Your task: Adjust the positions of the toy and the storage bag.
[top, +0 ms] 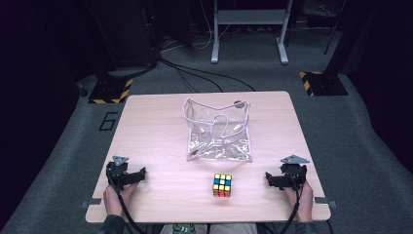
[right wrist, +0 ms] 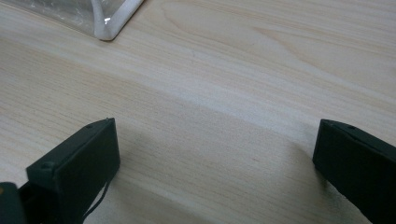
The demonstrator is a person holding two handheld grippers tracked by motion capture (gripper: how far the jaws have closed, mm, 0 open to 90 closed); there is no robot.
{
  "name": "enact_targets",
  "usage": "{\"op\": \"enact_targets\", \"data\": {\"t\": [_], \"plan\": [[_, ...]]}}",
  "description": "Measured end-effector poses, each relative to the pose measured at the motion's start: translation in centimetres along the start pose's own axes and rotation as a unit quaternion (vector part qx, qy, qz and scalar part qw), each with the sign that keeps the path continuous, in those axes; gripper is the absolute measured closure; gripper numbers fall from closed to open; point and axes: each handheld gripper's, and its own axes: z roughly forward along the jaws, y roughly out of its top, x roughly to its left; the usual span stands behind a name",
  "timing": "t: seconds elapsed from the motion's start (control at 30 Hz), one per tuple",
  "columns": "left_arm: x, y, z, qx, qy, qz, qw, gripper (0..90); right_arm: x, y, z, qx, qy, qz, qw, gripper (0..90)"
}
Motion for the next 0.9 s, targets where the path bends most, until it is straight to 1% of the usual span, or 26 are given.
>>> {"op": "enact_targets", "data": {"t": [0.27,0.33,0.43,0.47,0.5,0.53,0.57,0.6,0.63,0.67,0.7,0.77,0.83,0.9], "plan": [[0.0,0.0,0.0,0.001,-0.002,0.001,1.0,5.9,0.0,0.0,0.0,0.0,-0.003,0.002,1.0,0.0],[0.0,0.0,0.1,0.002,-0.001,-0.001,1.0,4.4,0.0,0.0,0.0,0.0,-0.003,0.002,1.0,0.0],[0.1,-0.1,0.0,0.009,-0.013,0.011,0.9998,1.4,0.0,0.0,0.0,-0.001,-0.004,0.002,1.0,0.0],[0.0,-0.1,-0.1,0.01,-0.013,0.012,0.9998,0.6,0.0,0.0,0.0,-0.001,-0.004,0.002,1.0,0.0],[-0.1,-0.1,-0.3,0.019,-0.021,0.017,0.9994,0.2,0.0,0.0,0.0,-0.001,-0.008,0.004,1.0,0.0],[-0.1,-0.1,-0.3,0.019,-0.021,0.017,0.9994,0.1,0.0,0.0,0.0,-0.001,-0.008,0.004,1.0,0.0],[-0.2,-0.1,-0.4,0.024,-0.028,0.02,0.9991,0.1,0.1,0.0,0.0,-0.001,-0.008,0.004,1.0,0.0],[-0.4,-0.1,-0.5,0.022,-0.042,0.023,0.9986,0.1,0.0,0.0,0.0,-0.001,-0.009,0.004,1.0,0.0],[-0.4,-0.1,-0.5,0.022,-0.042,0.023,0.9986,0.1,0.0,0.0,0.0,-0.001,-0.009,0.004,1.0,0.0],[-0.5,0.0,-0.7,0.025,-0.046,0.028,0.9982,0.1,0.0,0.0,0.0,-0.001,-0.009,0.005,0.9999,0.0],[-0.6,0.1,-0.8,0.024,-0.051,0.037,0.9977,0.1,0.1,0.0,0.0,0.0,-0.01,0.006,0.9999,0.0],[-0.9,0.2,-1.1,0.014,-0.056,0.043,0.9974,0.1,0.0,0.0,0.0,0.0,-0.009,0.006,0.9999,0.0],[-1.4,0.3,-1.4,0.013,-0.072,0.05,0.9961,0.1,0.0,0.0,0.0,0.0,-0.009,0.006,0.9999,0.0],[-1.9,0.5,-1.6,0.007,-0.083,0.058,0.9948,0.1,0.0,0.0,0.0,-0.001,-0.011,0.007,0.9999,0.0]]}}
